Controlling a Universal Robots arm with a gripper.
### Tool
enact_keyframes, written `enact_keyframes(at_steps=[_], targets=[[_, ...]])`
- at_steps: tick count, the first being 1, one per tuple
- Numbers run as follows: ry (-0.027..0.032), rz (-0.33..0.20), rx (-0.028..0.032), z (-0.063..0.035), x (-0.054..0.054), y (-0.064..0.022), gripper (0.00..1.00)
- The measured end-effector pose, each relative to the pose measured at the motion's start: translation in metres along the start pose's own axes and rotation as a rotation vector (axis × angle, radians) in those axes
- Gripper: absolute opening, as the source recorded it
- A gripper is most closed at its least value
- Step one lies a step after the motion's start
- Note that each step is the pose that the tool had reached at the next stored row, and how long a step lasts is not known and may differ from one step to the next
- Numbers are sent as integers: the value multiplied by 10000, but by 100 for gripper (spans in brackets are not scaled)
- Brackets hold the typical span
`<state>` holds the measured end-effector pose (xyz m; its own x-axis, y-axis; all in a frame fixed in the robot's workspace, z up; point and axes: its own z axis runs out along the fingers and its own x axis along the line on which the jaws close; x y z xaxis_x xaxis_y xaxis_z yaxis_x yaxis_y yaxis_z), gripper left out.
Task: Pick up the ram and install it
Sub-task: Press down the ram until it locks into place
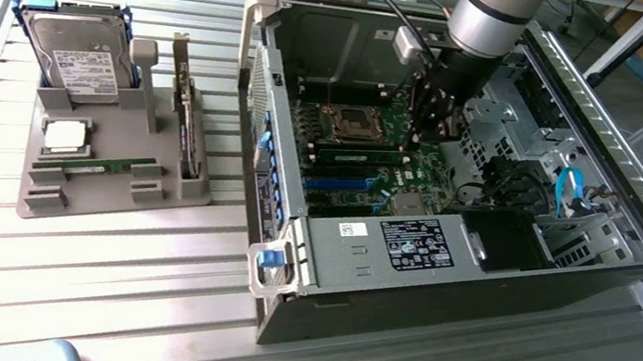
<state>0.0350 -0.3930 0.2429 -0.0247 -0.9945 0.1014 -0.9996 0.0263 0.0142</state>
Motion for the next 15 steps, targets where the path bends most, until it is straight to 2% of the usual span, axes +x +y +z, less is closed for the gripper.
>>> enact_keyframes(at_steps=[15], targets=[[-2,0,0,67,-7,11,11]])
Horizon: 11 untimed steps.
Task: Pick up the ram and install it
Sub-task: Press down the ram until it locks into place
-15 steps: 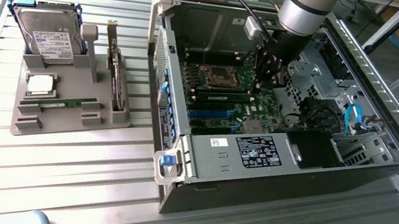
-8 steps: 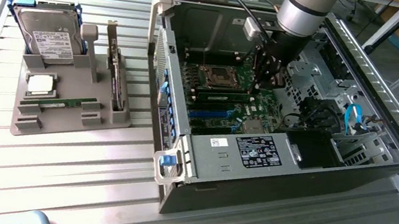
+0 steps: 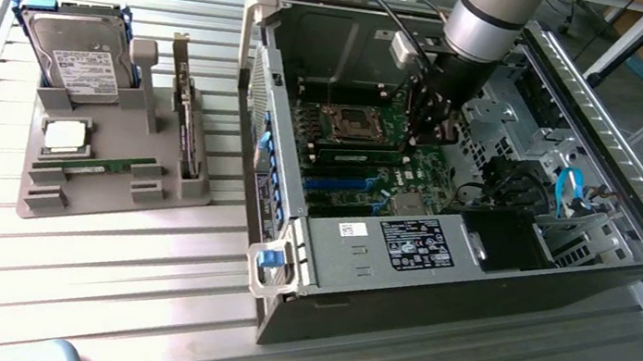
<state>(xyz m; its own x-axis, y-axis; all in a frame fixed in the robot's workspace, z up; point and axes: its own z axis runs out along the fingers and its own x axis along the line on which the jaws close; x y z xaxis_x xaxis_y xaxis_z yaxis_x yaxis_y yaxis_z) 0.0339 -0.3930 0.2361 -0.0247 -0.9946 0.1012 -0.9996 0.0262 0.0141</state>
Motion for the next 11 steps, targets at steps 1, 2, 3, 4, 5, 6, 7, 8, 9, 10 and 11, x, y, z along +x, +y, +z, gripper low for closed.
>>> enact_keyframes(at_steps=[1,2,3,4,5,6,7,8,9,10,11], targets=[[1,1,-1,4,0,1,11],[1,0,0,8,-1,2,11],[1,0,0,12,-1,3,11],[0,0,0,17,-2,3,11],[0,0,0,24,-2,4,11],[1,0,0,27,-3,4,11],[1,0,0,31,-3,5,11],[3,1,0,35,-3,6,11],[2,0,0,39,-4,6,11],[3,0,0,43,-4,6,11],[3,-1,0,48,-4,6,11]])
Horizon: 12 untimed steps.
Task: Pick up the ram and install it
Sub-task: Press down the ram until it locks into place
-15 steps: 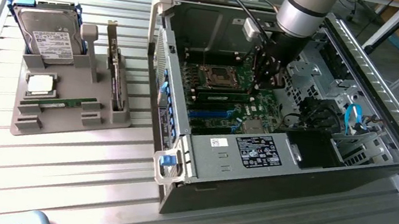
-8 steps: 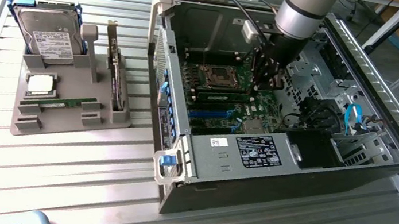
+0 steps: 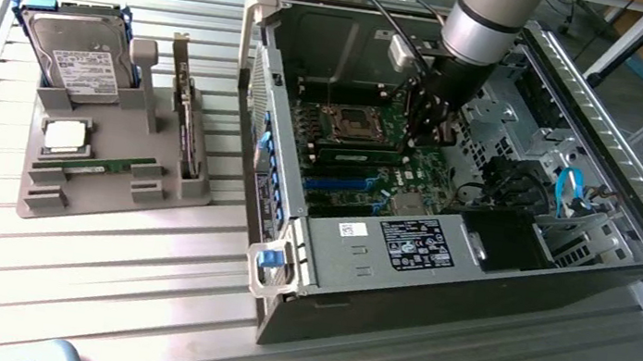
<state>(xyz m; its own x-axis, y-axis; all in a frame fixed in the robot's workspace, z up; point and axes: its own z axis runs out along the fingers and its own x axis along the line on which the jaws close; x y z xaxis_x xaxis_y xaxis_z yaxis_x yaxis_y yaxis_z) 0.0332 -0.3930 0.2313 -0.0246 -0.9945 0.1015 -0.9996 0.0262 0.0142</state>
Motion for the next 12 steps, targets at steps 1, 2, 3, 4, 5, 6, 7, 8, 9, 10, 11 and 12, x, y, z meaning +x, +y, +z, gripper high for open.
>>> enact_keyframes(at_steps=[1,2,3,4,5,6,7,8,9,10,11,12], targets=[[1,0,0,5,0,0,11],[0,0,0,9,-1,0,11],[-1,1,0,14,-2,0,11],[2,1,-1,17,-1,0,11],[3,1,-1,19,-1,0,11],[2,0,-1,20,-2,0,11],[0,1,1,19,-2,0,11],[-5,2,6,16,-2,2,11],[-13,2,10,7,-3,2,11],[-10,2,13,-7,-1,2,11],[0,2,14,-26,2,3,11],[4,2,17,-44,4,4,11]])
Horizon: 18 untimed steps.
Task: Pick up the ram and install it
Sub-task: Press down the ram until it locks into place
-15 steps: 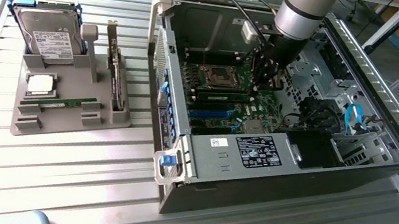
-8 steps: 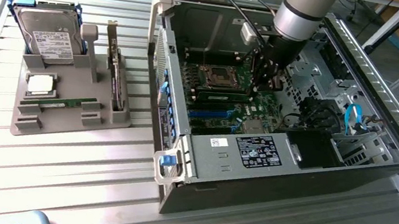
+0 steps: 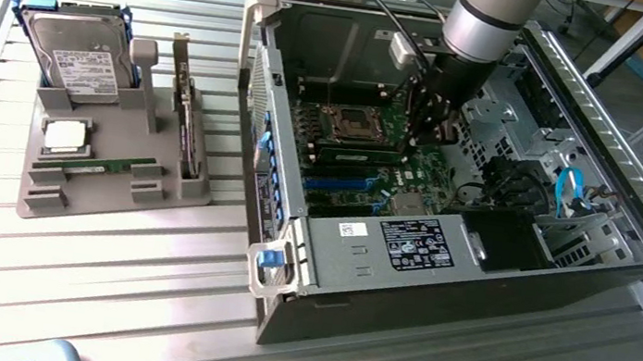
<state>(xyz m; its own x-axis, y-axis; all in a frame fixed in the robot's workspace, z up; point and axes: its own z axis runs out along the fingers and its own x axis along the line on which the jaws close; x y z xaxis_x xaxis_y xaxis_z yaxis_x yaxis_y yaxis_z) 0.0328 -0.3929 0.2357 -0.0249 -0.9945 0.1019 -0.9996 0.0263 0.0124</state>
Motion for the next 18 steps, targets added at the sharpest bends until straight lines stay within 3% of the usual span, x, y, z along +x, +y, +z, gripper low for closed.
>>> enact_keyframes(at_steps=[11,18], targets=[[26,3,19,-94,10,17,11],[26,6,59,-96,13,112,11]])
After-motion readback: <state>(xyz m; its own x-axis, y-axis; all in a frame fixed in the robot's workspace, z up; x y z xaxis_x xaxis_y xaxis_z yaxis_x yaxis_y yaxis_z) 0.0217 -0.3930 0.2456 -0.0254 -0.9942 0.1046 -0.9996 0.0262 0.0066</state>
